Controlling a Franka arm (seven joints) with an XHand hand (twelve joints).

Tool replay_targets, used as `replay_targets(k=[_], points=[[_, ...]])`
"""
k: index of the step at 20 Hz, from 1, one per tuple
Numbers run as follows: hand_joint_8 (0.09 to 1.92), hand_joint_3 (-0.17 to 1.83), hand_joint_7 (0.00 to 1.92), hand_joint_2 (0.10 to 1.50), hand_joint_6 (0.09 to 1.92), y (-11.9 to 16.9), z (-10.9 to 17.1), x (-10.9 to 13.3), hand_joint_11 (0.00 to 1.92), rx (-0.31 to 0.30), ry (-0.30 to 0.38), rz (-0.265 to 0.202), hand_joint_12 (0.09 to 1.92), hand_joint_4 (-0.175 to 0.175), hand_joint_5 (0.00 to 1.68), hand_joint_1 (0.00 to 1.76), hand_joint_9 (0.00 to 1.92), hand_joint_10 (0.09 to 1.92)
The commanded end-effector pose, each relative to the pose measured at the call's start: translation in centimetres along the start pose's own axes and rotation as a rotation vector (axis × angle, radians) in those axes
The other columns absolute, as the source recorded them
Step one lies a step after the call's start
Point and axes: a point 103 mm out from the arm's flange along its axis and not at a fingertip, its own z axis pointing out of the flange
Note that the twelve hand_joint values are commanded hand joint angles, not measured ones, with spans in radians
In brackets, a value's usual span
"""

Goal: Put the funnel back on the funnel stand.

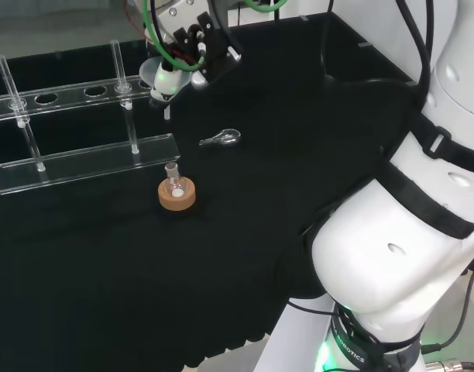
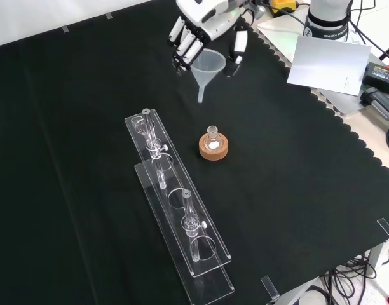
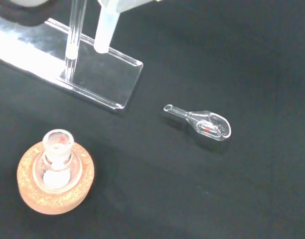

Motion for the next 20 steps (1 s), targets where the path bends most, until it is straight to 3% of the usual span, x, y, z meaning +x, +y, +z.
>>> replay_targets(k=[1, 7, 20], points=[[0.60, 0.48, 0.68, 0.80, 0.61, 0.9, -0.6, -1.7, 0.69, -0.011, 0.011, 0.015, 1.24, 0.050, 0.76, 0.78, 1.06, 0.37], [0.61, 0.48, 0.68, 0.80, 0.62, 2.8, -2.1, -2.3, 0.69, -0.027, -0.020, 0.021, 1.24, 0.048, 0.75, 0.78, 1.06, 0.37], [0.61, 0.48, 0.67, 0.80, 0.63, 8.4, -4.1, -3.1, 0.70, -0.046, 0.000, -0.012, 1.24, 0.046, 0.75, 0.78, 1.06, 0.37]])
